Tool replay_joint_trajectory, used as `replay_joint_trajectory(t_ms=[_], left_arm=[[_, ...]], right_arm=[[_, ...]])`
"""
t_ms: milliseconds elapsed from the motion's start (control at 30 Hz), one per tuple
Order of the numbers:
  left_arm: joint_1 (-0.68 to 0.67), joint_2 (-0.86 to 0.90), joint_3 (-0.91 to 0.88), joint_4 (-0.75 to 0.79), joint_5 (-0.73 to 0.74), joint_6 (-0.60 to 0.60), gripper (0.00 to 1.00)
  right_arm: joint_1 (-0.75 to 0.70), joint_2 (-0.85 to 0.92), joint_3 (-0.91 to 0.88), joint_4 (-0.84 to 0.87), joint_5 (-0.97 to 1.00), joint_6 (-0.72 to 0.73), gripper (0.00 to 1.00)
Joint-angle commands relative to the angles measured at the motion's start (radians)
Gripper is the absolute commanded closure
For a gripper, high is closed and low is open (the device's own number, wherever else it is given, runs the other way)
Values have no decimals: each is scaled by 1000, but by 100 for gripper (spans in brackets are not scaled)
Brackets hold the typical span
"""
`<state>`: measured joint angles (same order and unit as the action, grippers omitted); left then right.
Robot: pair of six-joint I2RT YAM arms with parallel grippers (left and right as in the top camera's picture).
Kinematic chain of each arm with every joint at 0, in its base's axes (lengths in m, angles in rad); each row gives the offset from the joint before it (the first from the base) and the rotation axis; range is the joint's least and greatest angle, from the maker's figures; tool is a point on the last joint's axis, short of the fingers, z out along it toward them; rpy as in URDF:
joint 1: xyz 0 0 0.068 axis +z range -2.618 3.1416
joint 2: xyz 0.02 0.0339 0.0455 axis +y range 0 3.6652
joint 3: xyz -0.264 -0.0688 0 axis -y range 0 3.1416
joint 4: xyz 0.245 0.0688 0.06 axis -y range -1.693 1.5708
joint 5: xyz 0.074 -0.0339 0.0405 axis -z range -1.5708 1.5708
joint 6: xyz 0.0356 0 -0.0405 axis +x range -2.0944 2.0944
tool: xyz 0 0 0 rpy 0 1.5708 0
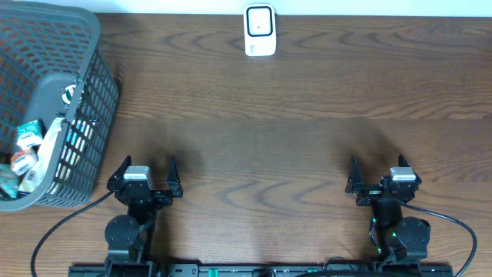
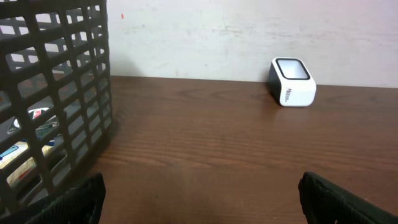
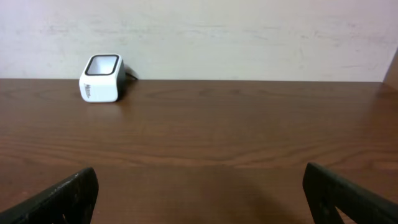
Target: Scan the item barcode
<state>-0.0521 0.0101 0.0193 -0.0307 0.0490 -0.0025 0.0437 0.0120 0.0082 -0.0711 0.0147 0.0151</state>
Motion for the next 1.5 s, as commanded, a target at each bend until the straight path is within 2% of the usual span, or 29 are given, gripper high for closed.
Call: replay_joint_trajectory(t_ms=[0, 667, 767, 800, 900, 967, 1033, 1133, 1233, 1367, 1467], left_arm=[[6, -6, -15, -40, -27, 6, 2], [6, -6, -15, -39, -60, 0, 2], [5, -6, -15, -10, 166, -184, 2], [5, -6, -15, 28, 267, -232, 2], [5, -6, -15, 151, 356, -233, 2], [5, -6, -15, 380, 478, -261, 2], [5, -6, -7, 532, 493, -328, 2], [5, -6, 46, 594, 493, -359, 2], [5, 24, 156, 544, 486, -359, 3], [5, 207, 443, 259, 488, -357, 2], [5, 405, 681, 27, 573, -277, 3]], right_arm=[[3, -3, -3, -3, 1, 14, 1], [3, -3, -3, -3, 1, 13, 1], [3, -3, -3, -3, 1, 14, 1], [3, -3, -3, -3, 1, 14, 1], [3, -3, -3, -3, 1, 14, 1], [3, -3, -3, -3, 1, 14, 1], [3, -3, -3, -3, 1, 14, 1], [3, -3, -3, -3, 1, 14, 1], [3, -3, -3, -3, 1, 14, 1], [3, -3, -3, -3, 1, 14, 1], [3, -3, -3, -3, 1, 14, 1]])
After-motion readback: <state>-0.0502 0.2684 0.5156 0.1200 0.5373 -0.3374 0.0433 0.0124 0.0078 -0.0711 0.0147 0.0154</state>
